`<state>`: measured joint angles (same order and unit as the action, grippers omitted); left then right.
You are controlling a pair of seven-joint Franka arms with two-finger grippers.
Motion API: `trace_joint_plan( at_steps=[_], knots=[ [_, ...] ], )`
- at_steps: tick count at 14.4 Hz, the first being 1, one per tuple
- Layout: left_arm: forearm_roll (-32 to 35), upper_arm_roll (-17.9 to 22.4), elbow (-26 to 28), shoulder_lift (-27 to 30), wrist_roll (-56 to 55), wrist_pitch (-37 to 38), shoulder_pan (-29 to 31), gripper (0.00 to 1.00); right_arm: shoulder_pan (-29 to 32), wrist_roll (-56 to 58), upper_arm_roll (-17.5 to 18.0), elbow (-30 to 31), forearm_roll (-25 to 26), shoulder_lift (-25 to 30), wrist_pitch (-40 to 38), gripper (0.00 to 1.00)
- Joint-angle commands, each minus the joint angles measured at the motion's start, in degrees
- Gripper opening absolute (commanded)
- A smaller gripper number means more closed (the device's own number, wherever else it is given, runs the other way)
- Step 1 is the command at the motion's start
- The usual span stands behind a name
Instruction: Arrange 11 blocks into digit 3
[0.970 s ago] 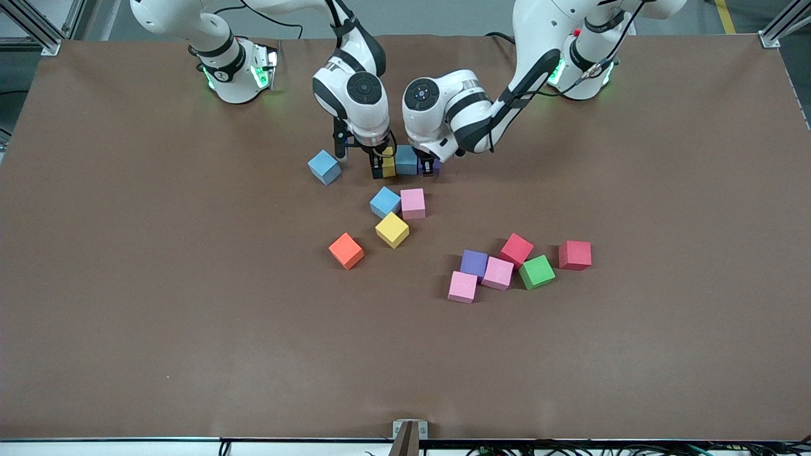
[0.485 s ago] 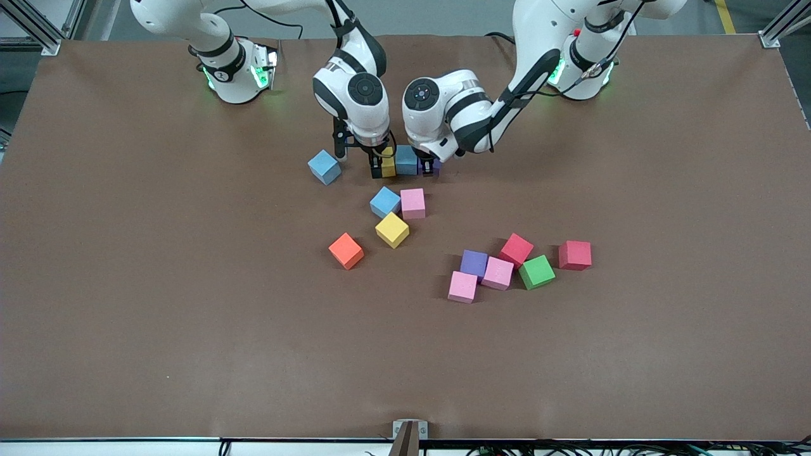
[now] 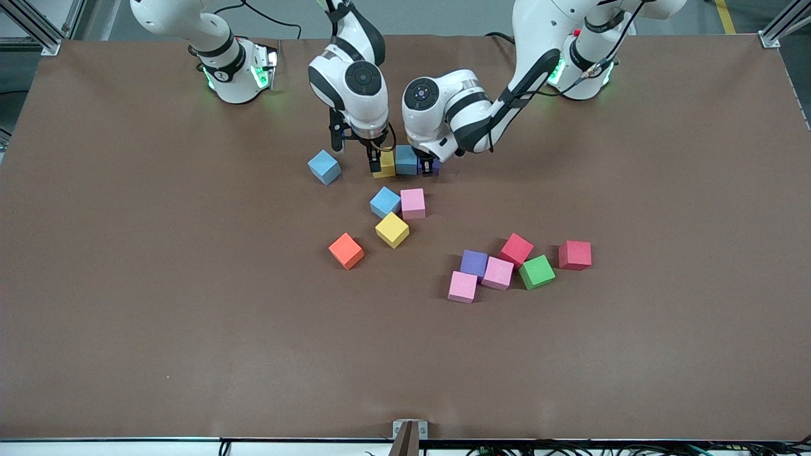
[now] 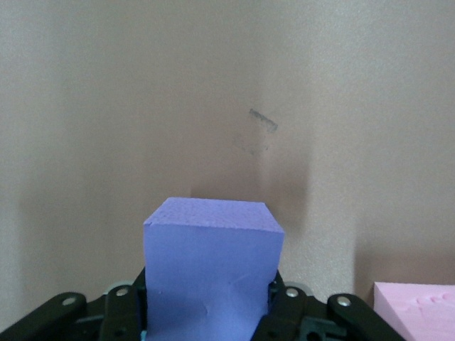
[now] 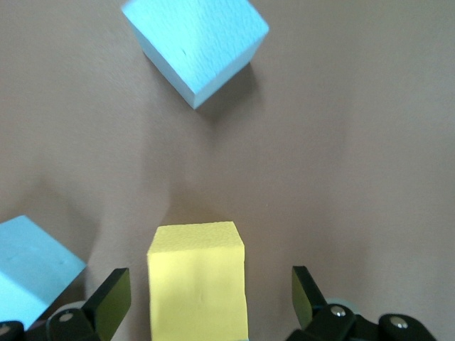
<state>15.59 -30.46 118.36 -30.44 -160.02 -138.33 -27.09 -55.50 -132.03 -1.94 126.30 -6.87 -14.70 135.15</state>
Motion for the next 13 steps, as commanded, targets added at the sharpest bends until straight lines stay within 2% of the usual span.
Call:
trace_joint_plan(
  at_steps=[1, 5, 7, 12, 13],
  knots=[
    [1.1, -0.4, -0.8, 1.8, -11.7, 0.0, -0.9, 1.00, 3.1, 7.0, 0.1, 1.7, -0.9, 5.2, -3.4, 1.00],
    [0.3, -0.9, -0.8, 4.5, -7.2, 2.1, -0.5, 1.00, 6.4, 25.8, 0.0, 9.8, -0.4, 12.9, -3.0, 1.00],
    [0.3, -1.4, -0.8, 5.6, -6.9, 3.4, 0.1, 1.00, 7.1, 34.4, -0.1, 12.7, -0.2, 14.3, -2.3, 1.00],
    [-2.0, -1.7, -1.1, 10.8, -5.2, 9.8, 0.5, 1.00, 9.7, 51.5, 0.0, 24.2, 0.1, 16.0, 11.2, 1.00],
    [-2.8, -1.7, -1.9, 11.9, -2.5, 10.8, 2.2, 1.00, 10.4, 54.0, 0.0, 25.3, 0.1, 15.8, 12.8, 1.00]
  ],
)
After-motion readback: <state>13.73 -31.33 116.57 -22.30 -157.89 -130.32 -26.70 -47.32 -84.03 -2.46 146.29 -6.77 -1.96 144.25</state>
